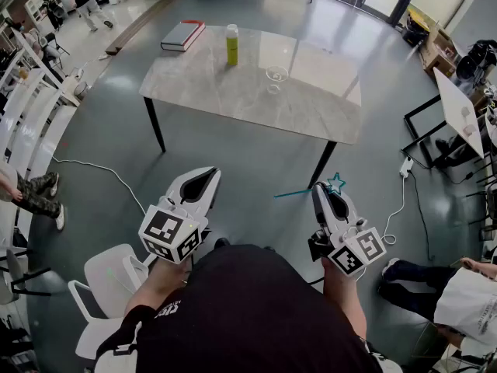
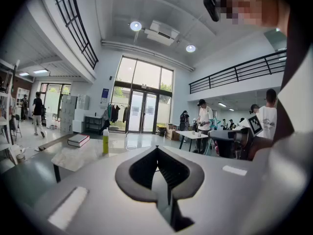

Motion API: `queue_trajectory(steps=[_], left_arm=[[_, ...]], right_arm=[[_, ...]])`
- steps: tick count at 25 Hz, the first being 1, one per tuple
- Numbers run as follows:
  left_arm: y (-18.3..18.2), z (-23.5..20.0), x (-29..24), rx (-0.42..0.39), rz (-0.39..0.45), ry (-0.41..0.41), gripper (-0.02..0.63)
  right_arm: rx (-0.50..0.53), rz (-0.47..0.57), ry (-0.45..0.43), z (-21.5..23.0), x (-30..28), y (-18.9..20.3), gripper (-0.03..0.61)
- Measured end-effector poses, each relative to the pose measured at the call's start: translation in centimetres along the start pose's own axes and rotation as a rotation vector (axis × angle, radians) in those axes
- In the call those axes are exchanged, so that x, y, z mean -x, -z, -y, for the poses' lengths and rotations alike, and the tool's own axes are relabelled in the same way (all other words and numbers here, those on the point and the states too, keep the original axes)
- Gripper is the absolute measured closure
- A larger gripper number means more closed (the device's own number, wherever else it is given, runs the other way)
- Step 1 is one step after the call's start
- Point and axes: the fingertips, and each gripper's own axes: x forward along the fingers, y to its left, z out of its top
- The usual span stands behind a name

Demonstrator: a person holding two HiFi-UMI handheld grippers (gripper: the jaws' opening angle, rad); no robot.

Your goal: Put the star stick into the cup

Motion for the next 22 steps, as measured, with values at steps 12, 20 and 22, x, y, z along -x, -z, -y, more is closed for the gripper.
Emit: queue_trajectory(steps=[12,20,22], left_arm=[[0.5,2.5,-0.3,0.004,-0.013,-0.012,0.611],[0.3,6.6,-1.9,-0.001,0.002,-0.009,0.611],[0.8,7.6,-1.9,0.002,0.0,-0.015,0.611]], right_arm=[[-0.058,0.029,-0.015,1.5,2.5,-0.6,0.557],[-0.03,0.037,-0.034,3.8,6.3,-2.2,0.557],[-0.037,0.015,-0.036,4.6,7.0,-1.6,0.557]])
